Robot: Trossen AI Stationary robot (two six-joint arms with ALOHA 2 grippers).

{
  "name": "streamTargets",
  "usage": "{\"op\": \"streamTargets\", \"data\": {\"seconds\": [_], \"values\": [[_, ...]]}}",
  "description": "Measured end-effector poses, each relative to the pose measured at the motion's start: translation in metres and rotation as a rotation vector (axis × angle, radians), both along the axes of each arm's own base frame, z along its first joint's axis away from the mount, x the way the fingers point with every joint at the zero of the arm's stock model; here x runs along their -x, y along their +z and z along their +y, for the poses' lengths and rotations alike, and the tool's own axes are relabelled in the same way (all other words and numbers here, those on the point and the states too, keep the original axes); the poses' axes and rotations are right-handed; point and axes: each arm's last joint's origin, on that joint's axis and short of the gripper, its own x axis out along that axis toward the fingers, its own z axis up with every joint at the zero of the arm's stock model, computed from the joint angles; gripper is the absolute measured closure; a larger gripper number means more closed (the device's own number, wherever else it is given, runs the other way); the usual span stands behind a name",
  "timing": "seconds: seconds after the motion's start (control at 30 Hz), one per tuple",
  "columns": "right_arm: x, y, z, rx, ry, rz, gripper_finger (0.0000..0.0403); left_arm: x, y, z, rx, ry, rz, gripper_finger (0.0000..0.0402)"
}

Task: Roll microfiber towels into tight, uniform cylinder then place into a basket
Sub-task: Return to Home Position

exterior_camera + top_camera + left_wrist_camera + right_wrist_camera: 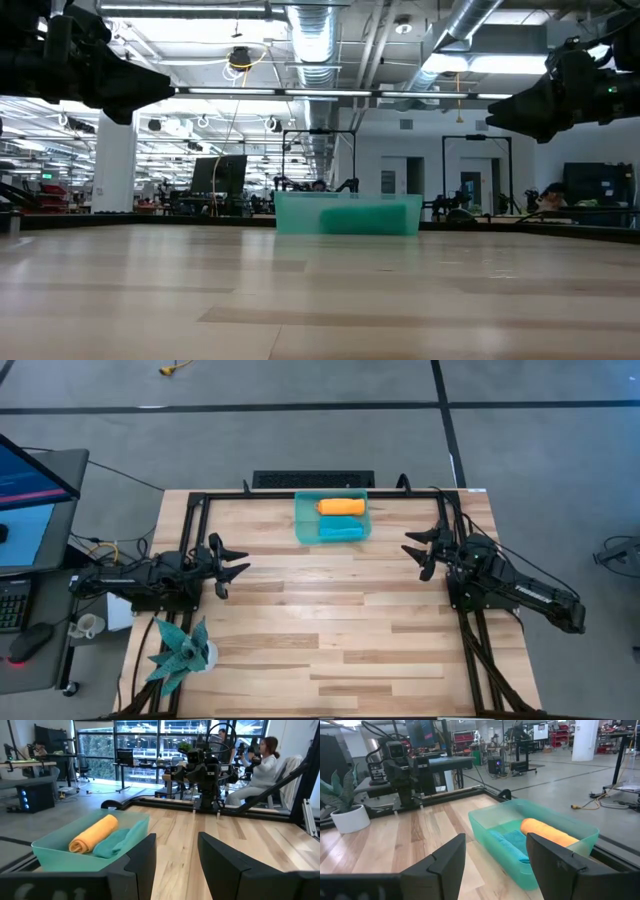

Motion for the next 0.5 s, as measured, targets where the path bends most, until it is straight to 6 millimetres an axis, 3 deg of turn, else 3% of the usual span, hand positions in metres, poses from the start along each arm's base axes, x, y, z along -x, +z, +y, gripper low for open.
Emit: {"op": "streamTargets", "data": {"seconds": [0.5], "values": [[0.0,0.0,0.0,0.0,0.0,0.0,0.0173,0.0,0.0,0.0,-0.006,0.0,0.002,0.0266]]}}
